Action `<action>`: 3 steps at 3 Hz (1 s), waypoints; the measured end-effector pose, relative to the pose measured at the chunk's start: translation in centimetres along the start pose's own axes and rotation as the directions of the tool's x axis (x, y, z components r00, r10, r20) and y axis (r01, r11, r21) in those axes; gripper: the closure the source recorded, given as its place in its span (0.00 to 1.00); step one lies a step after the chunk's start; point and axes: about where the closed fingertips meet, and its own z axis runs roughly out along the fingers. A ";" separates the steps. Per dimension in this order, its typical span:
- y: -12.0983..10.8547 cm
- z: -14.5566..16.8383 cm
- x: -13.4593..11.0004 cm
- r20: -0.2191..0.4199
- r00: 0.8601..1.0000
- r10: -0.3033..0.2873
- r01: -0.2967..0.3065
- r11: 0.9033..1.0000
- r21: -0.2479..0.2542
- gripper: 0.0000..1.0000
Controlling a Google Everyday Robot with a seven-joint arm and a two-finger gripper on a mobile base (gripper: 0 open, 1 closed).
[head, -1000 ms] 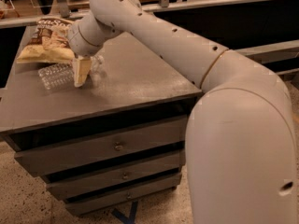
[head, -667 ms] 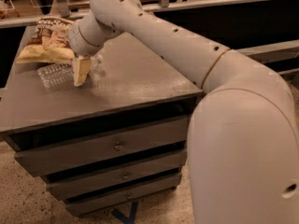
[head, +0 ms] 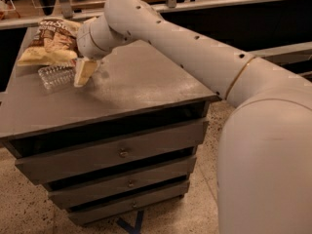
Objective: Move water bottle near brown chip bag
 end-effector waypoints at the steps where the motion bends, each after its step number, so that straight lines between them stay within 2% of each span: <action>1: -0.9 -1.0 0.0 0.017 0.999 0.048 -0.049 0.997 0.062 0.00; 3: -1.5 -1.8 -0.1 0.027 0.996 0.083 -0.085 0.991 0.101 0.00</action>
Offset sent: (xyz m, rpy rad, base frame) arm 0.0082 -0.0179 0.0265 0.1287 0.0114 -0.1103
